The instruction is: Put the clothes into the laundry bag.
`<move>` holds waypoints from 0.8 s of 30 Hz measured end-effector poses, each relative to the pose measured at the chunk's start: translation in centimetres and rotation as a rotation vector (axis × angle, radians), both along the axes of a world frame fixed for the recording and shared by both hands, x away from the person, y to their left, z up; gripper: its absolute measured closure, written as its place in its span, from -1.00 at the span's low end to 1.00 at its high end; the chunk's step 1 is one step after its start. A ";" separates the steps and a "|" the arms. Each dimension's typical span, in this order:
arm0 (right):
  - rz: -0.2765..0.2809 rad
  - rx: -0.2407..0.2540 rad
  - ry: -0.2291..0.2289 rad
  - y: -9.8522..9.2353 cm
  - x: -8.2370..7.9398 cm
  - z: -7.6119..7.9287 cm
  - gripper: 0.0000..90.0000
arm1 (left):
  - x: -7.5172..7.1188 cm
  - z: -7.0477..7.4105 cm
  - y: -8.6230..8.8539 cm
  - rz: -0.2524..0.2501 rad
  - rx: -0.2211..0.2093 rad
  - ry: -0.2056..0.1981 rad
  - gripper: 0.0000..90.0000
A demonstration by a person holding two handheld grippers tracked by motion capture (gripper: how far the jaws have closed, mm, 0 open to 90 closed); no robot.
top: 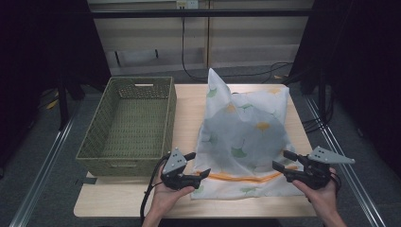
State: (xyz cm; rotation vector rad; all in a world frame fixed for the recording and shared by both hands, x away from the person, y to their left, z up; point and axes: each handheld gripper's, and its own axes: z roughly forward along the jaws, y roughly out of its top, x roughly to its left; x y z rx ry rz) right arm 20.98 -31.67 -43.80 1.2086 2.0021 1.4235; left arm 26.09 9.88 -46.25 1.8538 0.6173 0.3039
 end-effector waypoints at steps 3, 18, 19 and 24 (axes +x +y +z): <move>-0.032 0.011 -0.016 -0.8 -1.2 0.1 -0.27 | -0.8 0.3 1.3 0.024 -0.053 -0.017 -0.52; -0.131 0.032 -0.035 -3.1 -3.8 -0.1 -0.30 | -4.5 0.7 5.7 0.137 -0.139 -0.091 -0.56; -0.136 0.036 -0.034 -3.2 -3.8 -0.2 -0.30 | -4.7 0.6 6.1 0.138 -0.154 -0.084 -0.57; -0.127 0.041 -0.027 -3.2 -3.4 -0.4 -0.30 | -5.0 0.0 6.9 0.139 -0.171 -0.086 -0.62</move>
